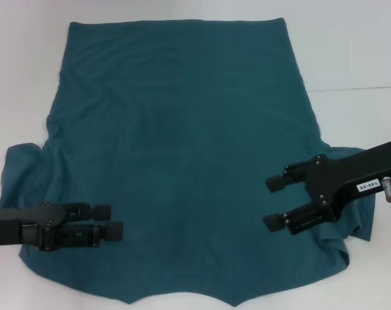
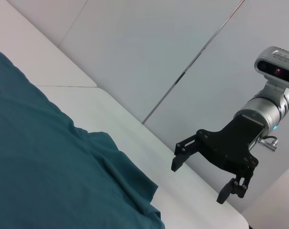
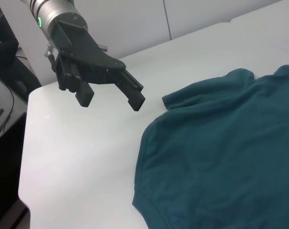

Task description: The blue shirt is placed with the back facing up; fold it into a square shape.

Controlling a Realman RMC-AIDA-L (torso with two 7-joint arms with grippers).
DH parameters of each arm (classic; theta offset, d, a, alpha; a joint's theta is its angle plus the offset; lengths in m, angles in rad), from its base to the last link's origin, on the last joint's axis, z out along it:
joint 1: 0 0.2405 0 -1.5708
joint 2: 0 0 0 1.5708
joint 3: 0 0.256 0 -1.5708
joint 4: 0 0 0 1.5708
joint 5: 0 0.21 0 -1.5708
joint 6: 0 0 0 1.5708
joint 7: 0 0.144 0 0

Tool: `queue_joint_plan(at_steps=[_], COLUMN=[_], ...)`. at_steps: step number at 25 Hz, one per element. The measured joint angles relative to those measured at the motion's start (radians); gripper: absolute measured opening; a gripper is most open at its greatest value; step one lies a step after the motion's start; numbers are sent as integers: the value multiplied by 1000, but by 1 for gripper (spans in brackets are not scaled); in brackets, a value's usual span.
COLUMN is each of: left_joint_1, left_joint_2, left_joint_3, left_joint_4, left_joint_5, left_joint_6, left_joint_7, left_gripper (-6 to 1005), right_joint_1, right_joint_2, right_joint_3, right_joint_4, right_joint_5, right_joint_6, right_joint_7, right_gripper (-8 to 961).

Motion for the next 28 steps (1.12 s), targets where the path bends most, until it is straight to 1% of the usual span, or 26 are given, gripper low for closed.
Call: queue_joint_plan(at_steps=[15, 23, 26, 28], left_joint_1=[2, 6, 18, 37], left_joint_2=[0, 0, 1, 2], left_joint_3=[1, 1, 0, -1], left_joint_4=[3, 5, 25, 67], left_joint_5=[2, 3, 4, 6], left_joint_6=[-1, 1, 0, -11], left_joint_7=[2, -3, -23, -58], left_gripper=[869, 870, 869, 868], right_joint_1=[8, 9, 10, 12], right_joint_2=[3, 8, 10, 11], right_joint_3=[2, 3, 3, 4], right_joint_4=[0, 0, 0, 0], right_joint_5=[0, 5, 6, 7], right_joint_6=[0, 23, 20, 19], right_joint_7=[-2, -3, 1, 4], right_gripper=[897, 896, 896, 896])
